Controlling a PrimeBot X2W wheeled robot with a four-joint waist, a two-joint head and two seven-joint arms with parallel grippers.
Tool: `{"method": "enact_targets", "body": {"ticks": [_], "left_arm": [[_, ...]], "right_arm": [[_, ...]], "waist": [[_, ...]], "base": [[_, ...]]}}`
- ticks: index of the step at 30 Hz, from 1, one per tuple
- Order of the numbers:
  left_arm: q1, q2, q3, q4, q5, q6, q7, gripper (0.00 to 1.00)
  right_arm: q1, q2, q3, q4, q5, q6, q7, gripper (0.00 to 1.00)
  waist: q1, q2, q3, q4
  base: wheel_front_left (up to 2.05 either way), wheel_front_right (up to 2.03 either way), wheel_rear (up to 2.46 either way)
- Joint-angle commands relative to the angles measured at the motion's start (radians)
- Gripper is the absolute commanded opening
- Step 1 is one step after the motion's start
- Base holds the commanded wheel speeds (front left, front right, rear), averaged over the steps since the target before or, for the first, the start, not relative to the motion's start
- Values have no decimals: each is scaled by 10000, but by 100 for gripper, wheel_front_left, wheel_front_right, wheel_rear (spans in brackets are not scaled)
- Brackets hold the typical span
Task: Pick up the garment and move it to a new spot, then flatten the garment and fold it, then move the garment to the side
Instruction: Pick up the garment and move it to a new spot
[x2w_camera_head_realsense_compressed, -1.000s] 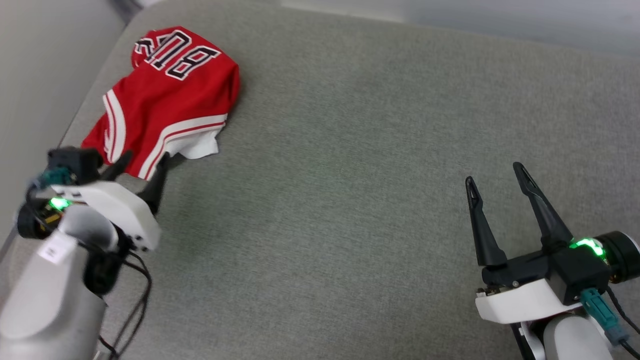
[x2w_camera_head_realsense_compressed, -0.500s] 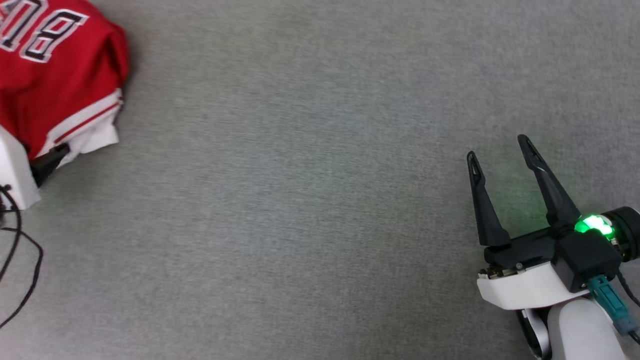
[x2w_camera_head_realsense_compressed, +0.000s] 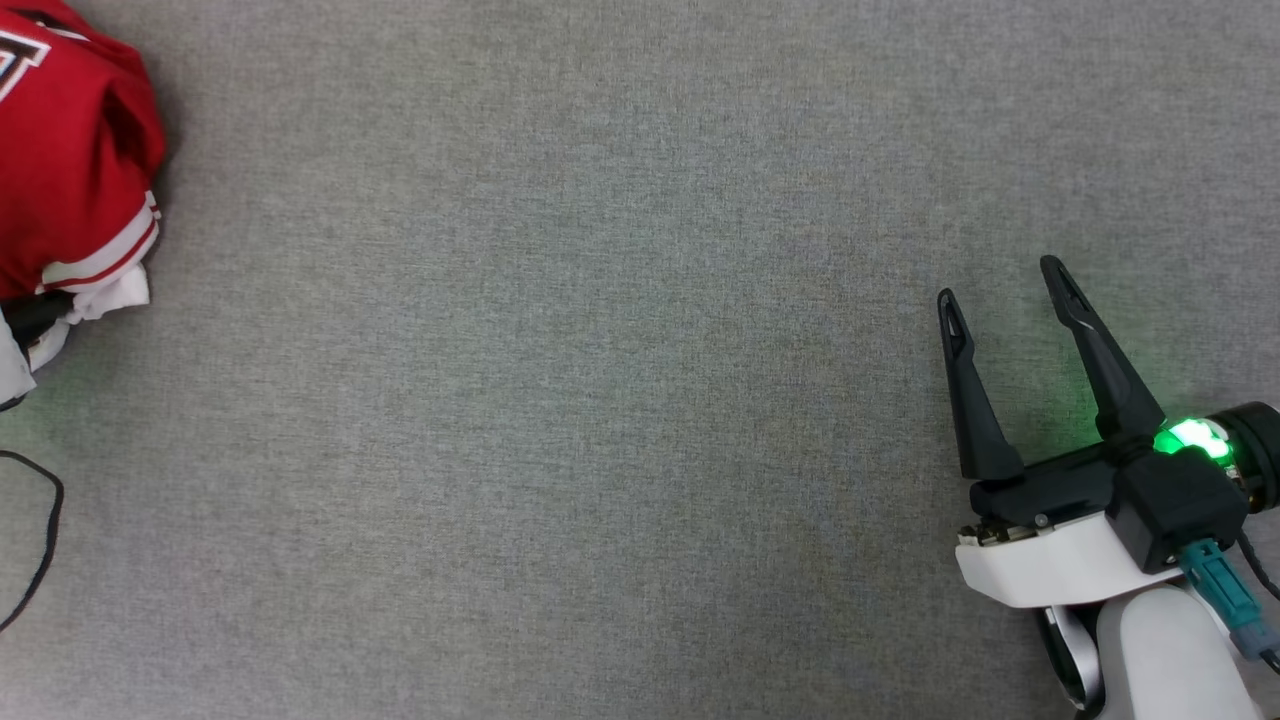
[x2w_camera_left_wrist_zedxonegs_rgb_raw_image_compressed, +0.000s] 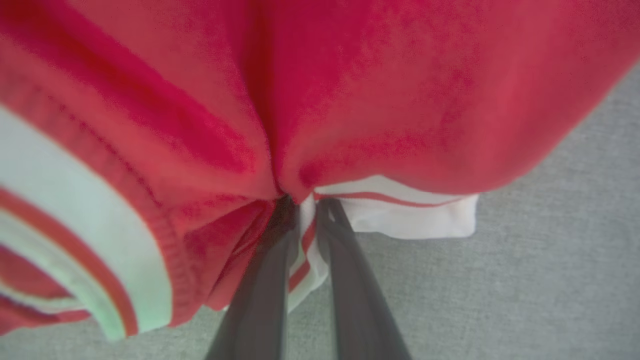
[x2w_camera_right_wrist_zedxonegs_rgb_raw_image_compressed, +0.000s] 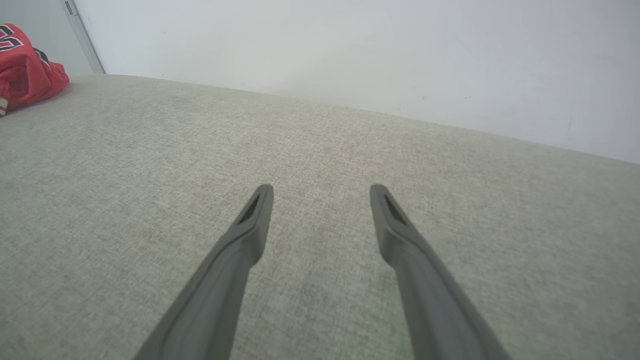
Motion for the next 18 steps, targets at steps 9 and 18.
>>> {"method": "enact_targets", "body": {"ticks": [9, 18], "left_arm": [[495, -479, -687, -426, -542, -24, -944, 0], [1141, -206, -2151, -2248, -1007, 0, -1858, 0]], "right_arm": [[77, 8, -76, 323, 41, -3, -17, 100], [511, 11, -157, 774, 408, -3, -19, 100]], "waist": [[1, -1, -1104, 110], [1, -1, -2872, -104]], "base": [[0, 0, 0], [0, 0, 0]]}}
